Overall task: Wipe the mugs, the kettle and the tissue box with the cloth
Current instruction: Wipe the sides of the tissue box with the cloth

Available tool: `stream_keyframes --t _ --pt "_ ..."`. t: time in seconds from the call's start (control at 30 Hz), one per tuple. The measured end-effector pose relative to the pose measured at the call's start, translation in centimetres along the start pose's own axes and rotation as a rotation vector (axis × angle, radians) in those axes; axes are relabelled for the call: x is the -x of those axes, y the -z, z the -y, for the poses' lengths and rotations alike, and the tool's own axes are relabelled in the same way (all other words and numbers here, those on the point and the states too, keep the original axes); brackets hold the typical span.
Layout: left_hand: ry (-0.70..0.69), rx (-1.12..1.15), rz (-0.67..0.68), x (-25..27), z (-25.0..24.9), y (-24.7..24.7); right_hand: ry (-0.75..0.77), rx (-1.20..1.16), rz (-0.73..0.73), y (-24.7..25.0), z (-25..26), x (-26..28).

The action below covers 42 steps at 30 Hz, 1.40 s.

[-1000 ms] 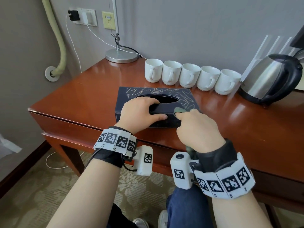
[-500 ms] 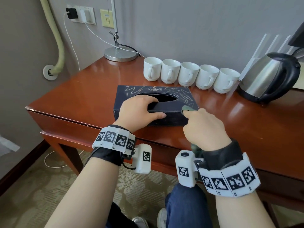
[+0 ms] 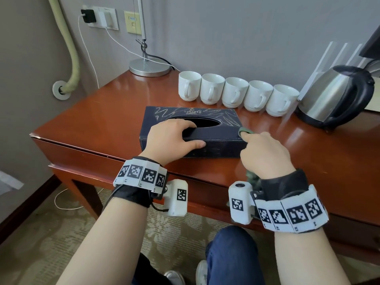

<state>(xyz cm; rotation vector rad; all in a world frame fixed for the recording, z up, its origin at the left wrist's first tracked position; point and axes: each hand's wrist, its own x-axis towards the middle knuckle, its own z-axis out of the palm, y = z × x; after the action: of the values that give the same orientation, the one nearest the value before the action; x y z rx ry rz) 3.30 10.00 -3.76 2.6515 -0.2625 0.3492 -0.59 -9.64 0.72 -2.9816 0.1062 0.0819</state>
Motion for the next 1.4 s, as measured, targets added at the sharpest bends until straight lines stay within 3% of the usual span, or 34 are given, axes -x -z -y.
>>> stream_keyframes --t 0.23,0.47,0.77,0.9,1.13,1.4 --pt "0.010 0.008 -0.007 0.0 -0.2 0.1 0.123 -0.027 -0.029 -0.9 1.0 1.5" --pt "0.026 0.009 0.006 0.1 -0.2 0.3 0.030 -0.060 -0.017 -0.6 -0.6 0.2" --pt "0.008 0.026 -0.024 0.1 0.0 -0.1 0.150 -0.109 -0.018 -1.0 -0.5 1.3" --pt "0.056 0.076 -0.110 -0.2 0.7 -0.2 0.117 -0.140 -0.006 -0.6 -2.2 0.3" --pt "0.163 0.195 -0.123 -2.9 1.8 0.4 0.401 -0.268 0.085 -1.3 -2.4 1.3" --pt "0.037 0.227 -0.268 -2.8 2.7 -1.0 0.519 -0.192 0.087 -1.4 -0.1 1.5"
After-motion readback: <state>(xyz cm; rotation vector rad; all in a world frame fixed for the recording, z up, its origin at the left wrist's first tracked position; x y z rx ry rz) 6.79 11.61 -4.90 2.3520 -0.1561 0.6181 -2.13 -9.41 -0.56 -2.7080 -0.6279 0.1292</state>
